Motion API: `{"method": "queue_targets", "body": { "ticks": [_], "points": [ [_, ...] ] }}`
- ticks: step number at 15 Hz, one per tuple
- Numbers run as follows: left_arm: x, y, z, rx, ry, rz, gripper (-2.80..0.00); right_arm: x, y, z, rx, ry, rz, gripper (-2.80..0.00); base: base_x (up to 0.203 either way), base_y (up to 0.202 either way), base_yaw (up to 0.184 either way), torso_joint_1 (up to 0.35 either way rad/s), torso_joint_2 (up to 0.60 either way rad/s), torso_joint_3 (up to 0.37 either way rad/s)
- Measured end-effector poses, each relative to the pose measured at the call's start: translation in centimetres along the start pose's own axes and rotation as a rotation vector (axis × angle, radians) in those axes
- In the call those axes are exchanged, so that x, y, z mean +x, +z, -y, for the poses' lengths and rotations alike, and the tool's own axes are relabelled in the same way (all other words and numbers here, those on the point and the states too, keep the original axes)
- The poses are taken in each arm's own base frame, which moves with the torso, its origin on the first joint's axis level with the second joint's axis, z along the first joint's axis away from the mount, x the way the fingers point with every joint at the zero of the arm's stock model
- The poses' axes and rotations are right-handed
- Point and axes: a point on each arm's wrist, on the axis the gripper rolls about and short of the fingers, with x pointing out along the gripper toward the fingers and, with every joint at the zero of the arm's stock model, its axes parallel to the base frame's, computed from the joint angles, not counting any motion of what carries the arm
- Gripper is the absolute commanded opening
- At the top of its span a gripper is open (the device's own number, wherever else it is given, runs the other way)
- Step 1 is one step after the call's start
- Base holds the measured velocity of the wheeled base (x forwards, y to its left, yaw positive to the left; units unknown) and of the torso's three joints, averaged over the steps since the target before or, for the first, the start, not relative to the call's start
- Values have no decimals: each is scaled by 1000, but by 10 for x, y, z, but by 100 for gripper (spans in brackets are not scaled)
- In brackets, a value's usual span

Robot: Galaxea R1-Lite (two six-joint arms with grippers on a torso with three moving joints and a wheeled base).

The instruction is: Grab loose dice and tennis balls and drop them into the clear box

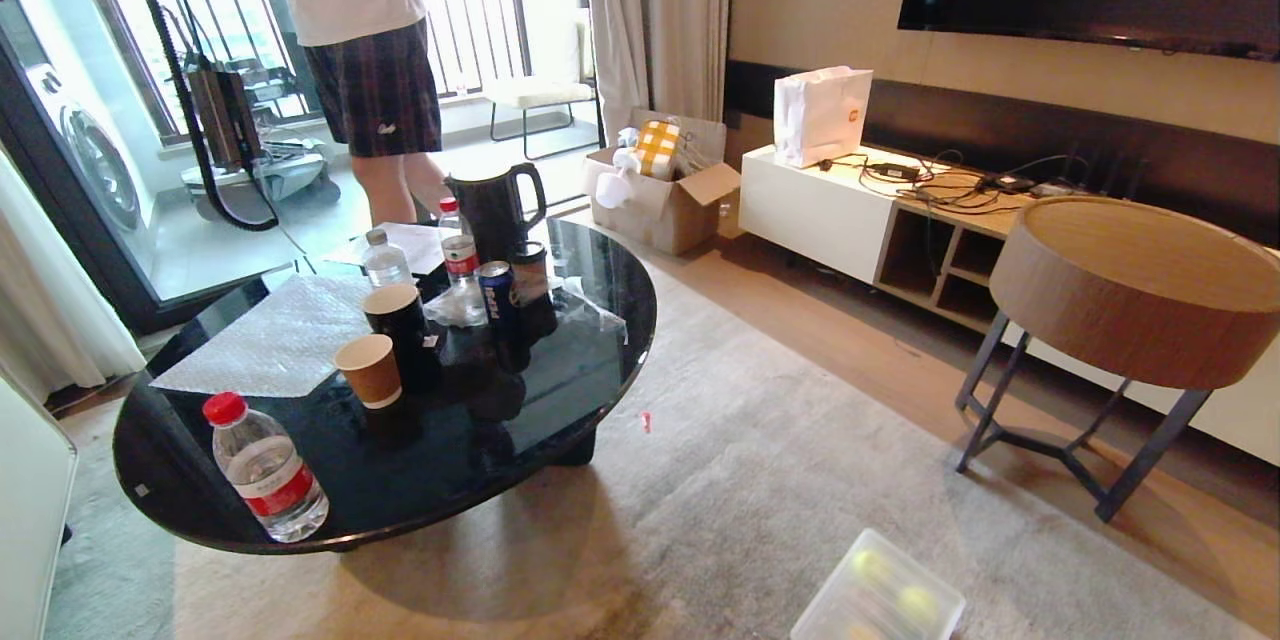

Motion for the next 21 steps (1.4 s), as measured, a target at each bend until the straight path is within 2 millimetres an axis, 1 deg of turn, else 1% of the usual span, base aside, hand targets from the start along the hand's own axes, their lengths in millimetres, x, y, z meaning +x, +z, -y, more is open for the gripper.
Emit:
{"method": "queue_targets", "body": {
  "ticks": [4,11,21],
  "points": [
    [0,0,0,1,0,-2,-280,0,0,0,0,0,0,-280,0,0,0,1,3,118],
    [0,0,0,1,-2,-2,-280,0,0,0,0,1,1,-280,-1,0,10,0,0,0],
    [0,0,0,1,-1,-1,-280,0,0,0,0,0,2,-280,-1,-8,160,2,2,2]
  ]
}}
